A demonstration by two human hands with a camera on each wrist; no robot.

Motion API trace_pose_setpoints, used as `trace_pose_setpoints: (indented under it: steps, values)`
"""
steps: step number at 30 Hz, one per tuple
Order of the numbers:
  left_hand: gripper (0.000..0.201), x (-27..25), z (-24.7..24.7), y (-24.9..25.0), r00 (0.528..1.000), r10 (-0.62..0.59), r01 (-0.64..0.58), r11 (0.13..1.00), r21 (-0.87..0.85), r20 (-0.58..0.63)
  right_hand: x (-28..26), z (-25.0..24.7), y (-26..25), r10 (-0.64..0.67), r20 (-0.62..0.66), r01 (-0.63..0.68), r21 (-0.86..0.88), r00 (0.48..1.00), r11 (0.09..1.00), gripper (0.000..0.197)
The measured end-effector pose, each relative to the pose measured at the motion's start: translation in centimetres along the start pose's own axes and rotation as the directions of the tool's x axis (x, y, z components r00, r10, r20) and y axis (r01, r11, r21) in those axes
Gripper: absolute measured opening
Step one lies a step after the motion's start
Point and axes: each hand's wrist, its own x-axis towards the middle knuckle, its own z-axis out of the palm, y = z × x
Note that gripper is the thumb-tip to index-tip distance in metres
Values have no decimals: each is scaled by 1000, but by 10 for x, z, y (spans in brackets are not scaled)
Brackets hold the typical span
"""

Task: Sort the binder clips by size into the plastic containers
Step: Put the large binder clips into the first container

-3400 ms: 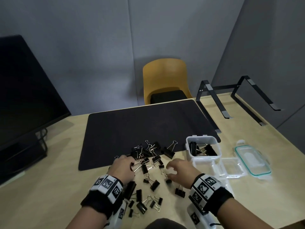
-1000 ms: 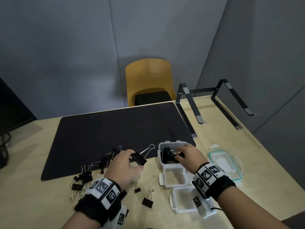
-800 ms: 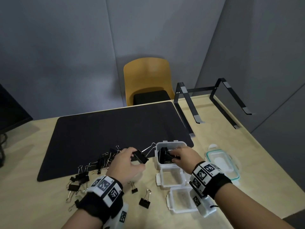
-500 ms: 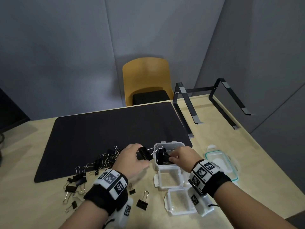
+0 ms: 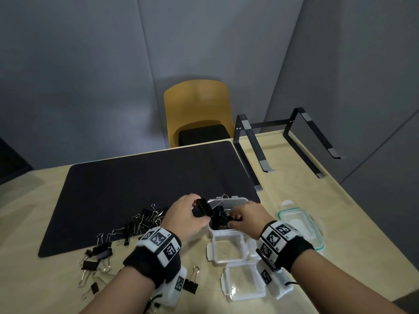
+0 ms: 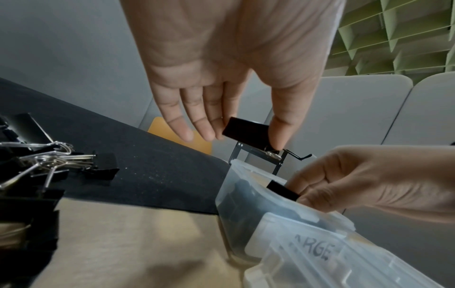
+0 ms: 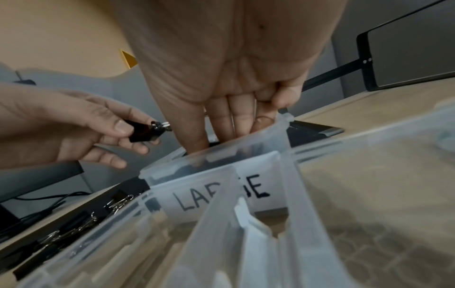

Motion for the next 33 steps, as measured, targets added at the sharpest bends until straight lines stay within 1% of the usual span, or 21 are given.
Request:
trace_pose_setpoints:
  steps: [2,5,8,10,12,14,16,19,22,24,26,28,31,33]
  values:
    - [40,-1,0,-1,1000,-1,1,1000,-2,0,2,2,-2,9,22,-7,-50,1000,999,20]
    - [39,-2,-1,-3,1000,-4,4,1000,-11,-15,2,-1,-2,0,42,2,-52,999,999,22]
    - [36,-4,-4,-7,999,-14,13,1000,-28,-34,1,-10,3,10,32,-11,26,999,1000,27]
    - [37,-5,-7,-9,999,-23,21,999,-40,-42,-1,-19,7,35,14,-37,153,999,988,25]
    - [37,-5,-9,-11,998,-30,28,998,-55,-52,-2,-28,10,70,-4,-64,343,998,937,22]
    - [36,-6,-10,-11,998,-38,34,997,-64,-56,-3,-35,13,94,-23,-73,473,995,878,21]
    - [36,-7,-11,-11,998,-42,39,997,-65,-54,-2,-37,14,99,-21,-73,541,995,838,20]
    - [36,-8,-11,-11,998,-40,36,997,-68,-54,-2,-35,11,88,25,-84,628,996,774,23]
    - [35,-10,-11,-12,998,-34,30,997,-77,-52,-3,-30,4,100,89,-134,696,991,705,25]
    - [35,-11,-12,-14,998,-36,33,996,-78,-47,-2,-24,3,112,145,-182,710,983,681,26]
    - [34,-11,-12,-15,998,-40,37,997,-73,-45,0,-18,4,133,187,-226,686,973,692,25]
    - [34,-11,-13,-15,998,-45,41,997,-65,-48,4,-14,6,157,189,-243,645,969,725,24]
    - [35,-12,-14,-15,998,-44,41,997,-71,-40,5,-15,7,170,107,-201,571,980,796,18]
    - [35,-12,-15,-16,998,-43,41,997,-71,-37,6,-15,7,169,65,-177,539,983,823,20]
